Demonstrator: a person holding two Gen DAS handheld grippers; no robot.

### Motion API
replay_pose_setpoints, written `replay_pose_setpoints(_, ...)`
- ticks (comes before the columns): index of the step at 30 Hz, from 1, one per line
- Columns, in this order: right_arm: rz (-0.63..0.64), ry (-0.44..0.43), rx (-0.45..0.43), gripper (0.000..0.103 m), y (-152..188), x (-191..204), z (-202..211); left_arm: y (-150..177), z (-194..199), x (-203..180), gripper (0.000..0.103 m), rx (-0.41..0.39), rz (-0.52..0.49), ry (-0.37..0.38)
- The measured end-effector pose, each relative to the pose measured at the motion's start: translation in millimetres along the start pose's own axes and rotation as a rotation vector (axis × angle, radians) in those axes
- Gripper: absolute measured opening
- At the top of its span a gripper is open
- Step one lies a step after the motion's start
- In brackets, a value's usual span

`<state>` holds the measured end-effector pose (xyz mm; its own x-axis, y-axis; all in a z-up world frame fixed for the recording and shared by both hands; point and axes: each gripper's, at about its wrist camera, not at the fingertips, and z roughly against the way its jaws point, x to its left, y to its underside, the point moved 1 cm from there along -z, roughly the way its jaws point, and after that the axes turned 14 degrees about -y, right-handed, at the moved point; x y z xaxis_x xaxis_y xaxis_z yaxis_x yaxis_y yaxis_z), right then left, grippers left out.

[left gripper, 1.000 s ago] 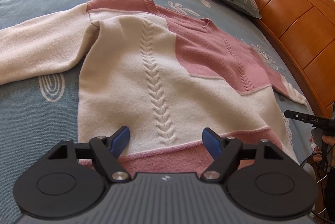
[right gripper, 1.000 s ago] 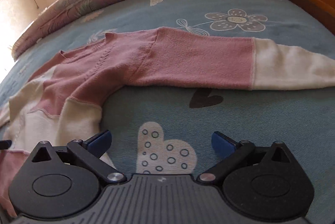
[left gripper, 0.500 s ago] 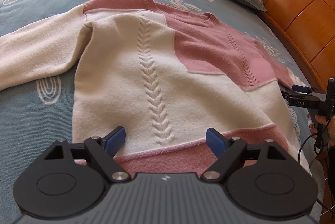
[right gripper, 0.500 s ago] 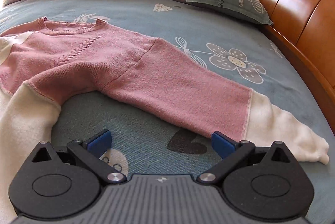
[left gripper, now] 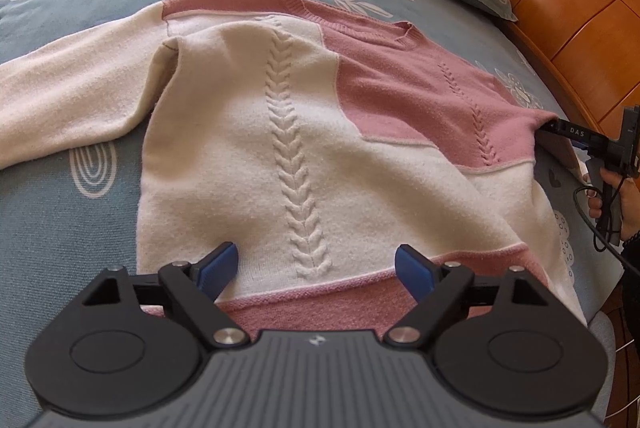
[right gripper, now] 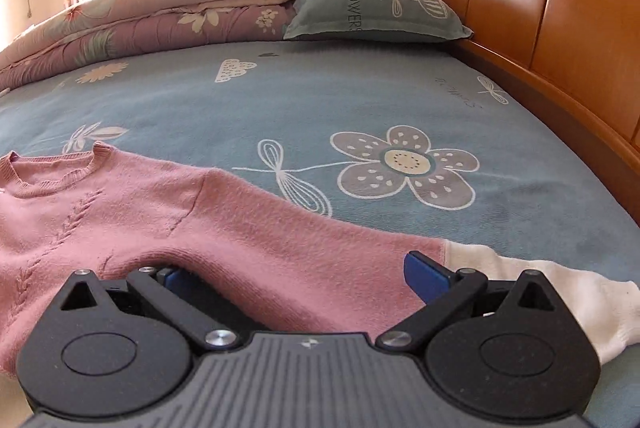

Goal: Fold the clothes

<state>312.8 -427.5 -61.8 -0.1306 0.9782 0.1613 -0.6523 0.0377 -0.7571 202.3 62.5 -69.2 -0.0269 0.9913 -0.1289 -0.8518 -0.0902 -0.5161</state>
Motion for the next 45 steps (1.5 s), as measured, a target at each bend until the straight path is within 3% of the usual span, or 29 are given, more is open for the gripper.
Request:
replay_pose_setpoints(5, -0.001, -0.102, 0.064, 0.103, 29, 11, 30, -3, 10, -7, 0.084, 0.003, -0.026, -0.005)
replay_pose_setpoints(8, -0.066, -0.255, 0.078, 0.103, 53, 27, 59, -9, 25, -17, 0.084, -0.033, -0.061, 0.004)
replay_pose_setpoints(12, -0.213, -0.478, 0.086, 0.103, 89, 47, 85, -29, 47, -54, 0.084, -0.087, -0.139, 0.090)
replay_pose_setpoints(14, -0.264, -0.526, 0.091, 0.103, 107, 58, 93, -39, 51, -79, 0.084, -0.096, -0.189, 0.147)
replay_pose_setpoints(19, -0.240, -0.496, 0.070, 0.103, 132, 81, 103, -53, 39, -153, 0.084, -0.063, -0.309, 0.325)
replay_pose_setpoints(21, -0.230, -0.494, 0.063, 0.103, 135, 83, 104, -55, 27, -185, 0.084, -0.012, -0.321, 0.423)
replay_pose_setpoints(23, -0.227, -0.498, 0.059, 0.103, 136, 83, 104, -52, 14, -208, 0.084, 0.026, -0.329, 0.462)
replay_pose_setpoints(28, -0.178, -0.497, 0.039, 0.103, 143, 85, 106, -47, -35, -222, 0.084, 0.166, -0.258, 0.486)
replay_pose_setpoints(31, -0.145, -0.482, 0.024, 0.103, 147, 88, 109, -49, -70, -205, 0.082, 0.201, -0.201, 0.351)
replay_pose_setpoints(32, -0.140, -0.478, 0.019, 0.103, 148, 89, 109, -51, -69, -203, 0.076, 0.202, -0.186, 0.359)
replay_pose_setpoints(37, -0.132, -0.472, -0.002, 0.103, 151, 91, 109, -60, -57, -192, 0.077, 0.205, -0.108, 0.431)
replay_pose_setpoints(41, -0.128, -0.464, -0.008, 0.103, 152, 92, 109, -67, -46, -220, 0.078, 0.205, -0.136, 0.563)
replay_pose_setpoints(45, -0.114, -0.456, -0.010, 0.103, 153, 93, 108, -68, -54, -256, 0.078, 0.249, -0.166, 0.613)
